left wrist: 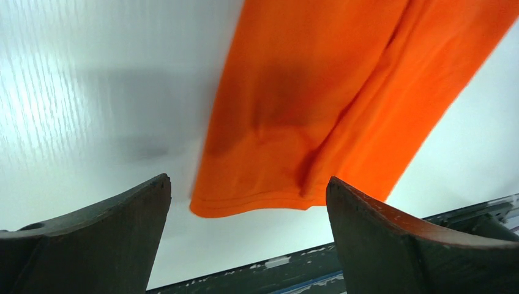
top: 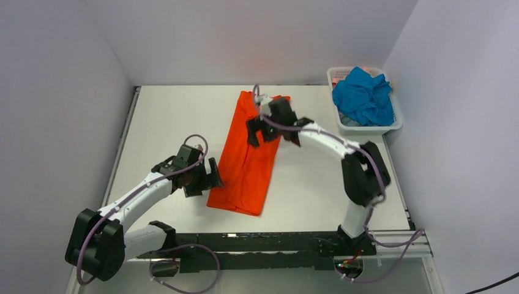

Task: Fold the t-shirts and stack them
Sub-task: Rotate the tshirt 90 degrees, then grab the bottom of the folded rectangular tshirt with both arms

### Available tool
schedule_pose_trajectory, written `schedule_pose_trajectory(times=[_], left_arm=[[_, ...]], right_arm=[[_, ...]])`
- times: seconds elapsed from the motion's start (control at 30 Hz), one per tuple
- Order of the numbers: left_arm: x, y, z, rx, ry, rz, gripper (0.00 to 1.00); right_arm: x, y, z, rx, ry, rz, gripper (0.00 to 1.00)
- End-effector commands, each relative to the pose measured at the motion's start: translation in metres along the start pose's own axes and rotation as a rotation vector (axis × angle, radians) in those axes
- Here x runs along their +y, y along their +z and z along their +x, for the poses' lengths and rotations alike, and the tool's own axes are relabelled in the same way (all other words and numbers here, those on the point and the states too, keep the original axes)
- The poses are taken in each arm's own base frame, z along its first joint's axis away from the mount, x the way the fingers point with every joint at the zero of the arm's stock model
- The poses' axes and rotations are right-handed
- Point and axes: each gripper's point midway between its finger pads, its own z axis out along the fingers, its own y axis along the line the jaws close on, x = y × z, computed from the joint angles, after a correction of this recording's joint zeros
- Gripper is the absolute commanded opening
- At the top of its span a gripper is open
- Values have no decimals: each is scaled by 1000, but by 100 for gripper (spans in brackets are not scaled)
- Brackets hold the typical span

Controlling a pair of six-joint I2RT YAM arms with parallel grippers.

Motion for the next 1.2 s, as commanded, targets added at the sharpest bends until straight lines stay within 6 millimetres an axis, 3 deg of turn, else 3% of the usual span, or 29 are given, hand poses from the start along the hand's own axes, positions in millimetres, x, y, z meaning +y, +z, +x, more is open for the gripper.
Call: schedule_pose_trajectory(times=[0.0, 0.07, 0.13, 0.3, 0.4, 0.53, 0.8, 0.9, 1.03, 1.17], left_arm=[[21, 4, 22, 43, -10, -37, 99], [24, 9, 32, 80, -16, -34, 94], [26, 16, 39, 99, -29, -22, 89], [33, 28, 42, 95, -50, -42, 76], [34, 35, 39, 88, -60, -47, 66], [46, 39, 40, 91, -80, -116, 52], [59, 40, 39, 69, -107, -190, 23], [59, 39, 40, 73, -111, -189, 17], [61, 38, 41, 75, -116, -201, 0], [57, 35, 43, 88, -110, -181, 0]], right_arm=[[93, -37, 63, 37, -245, -120, 96], [127, -48, 103, 107, -306, -194, 94], [146, -57, 134, 166, -348, -200, 89], [173, -68, 181, 237, -386, -253, 77], [174, -61, 195, 248, -392, -249, 67], [172, -56, 213, 308, -417, -248, 63], [159, -78, 246, 423, -417, -240, 55], [157, -83, 263, 476, -409, -229, 55], [151, -89, 271, 499, -401, -179, 53], [152, -91, 268, 471, -395, -151, 38]])
